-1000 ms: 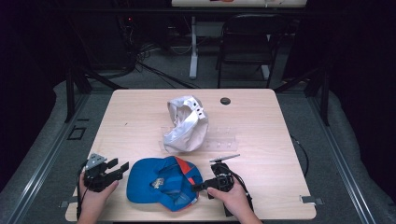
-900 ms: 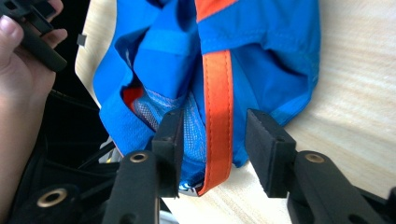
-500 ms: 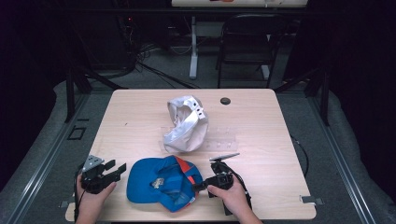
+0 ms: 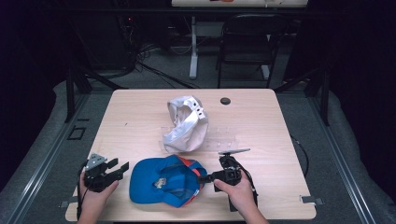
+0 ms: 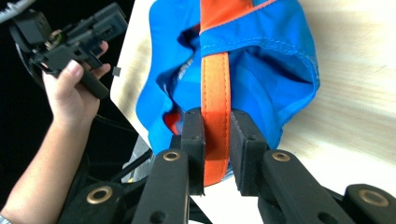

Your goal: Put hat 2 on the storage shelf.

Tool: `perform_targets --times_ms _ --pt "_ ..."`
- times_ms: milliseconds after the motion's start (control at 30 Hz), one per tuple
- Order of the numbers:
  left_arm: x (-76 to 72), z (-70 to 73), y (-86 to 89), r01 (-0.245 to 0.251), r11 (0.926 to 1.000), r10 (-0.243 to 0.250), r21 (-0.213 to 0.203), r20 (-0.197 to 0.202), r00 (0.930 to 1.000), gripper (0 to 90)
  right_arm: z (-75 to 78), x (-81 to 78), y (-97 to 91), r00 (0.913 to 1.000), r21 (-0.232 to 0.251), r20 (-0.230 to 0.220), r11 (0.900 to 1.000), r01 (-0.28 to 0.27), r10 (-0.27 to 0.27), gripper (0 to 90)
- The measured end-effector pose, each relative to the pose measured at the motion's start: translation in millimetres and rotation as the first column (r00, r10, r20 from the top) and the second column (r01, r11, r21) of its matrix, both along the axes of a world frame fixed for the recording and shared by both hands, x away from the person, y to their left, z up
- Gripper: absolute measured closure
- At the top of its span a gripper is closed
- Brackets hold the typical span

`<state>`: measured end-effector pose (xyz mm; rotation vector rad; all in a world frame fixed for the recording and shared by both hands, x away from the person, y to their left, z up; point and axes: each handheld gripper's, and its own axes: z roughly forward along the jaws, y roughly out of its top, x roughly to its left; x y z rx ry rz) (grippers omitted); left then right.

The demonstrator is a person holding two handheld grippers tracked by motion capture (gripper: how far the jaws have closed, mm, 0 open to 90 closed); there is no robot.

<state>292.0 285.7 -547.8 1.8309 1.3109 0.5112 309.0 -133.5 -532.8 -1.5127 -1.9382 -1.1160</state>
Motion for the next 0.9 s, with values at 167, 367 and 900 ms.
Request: perform_targets --times_ms 167,367,900 --pt "3.9 -0.2 -5.6 0.015 0.9999 -0.015 -0.005 0.010 0.9998 47.4 10.2 -0.2 -8.9 0.9997 0.008 0.004 0.9997 0.023 -0.023 77.8" --pt "10.6 1.1 -11.4 0.033 0.9994 -0.033 -0.010 0.009 0.9994 47.4 26.0 -5.0 -27.0 0.9917 0.021 -0.019 0.9916 0.128 -0.127 77.8" --pt "25.2 1.5 -31.0 0.100 0.9950 -0.100 -0.003 0.001 0.9950 47.3 75.8 -10.0 -71.9 0.9895 -0.142 -0.008 0.9797 0.142 -0.144 77.8"
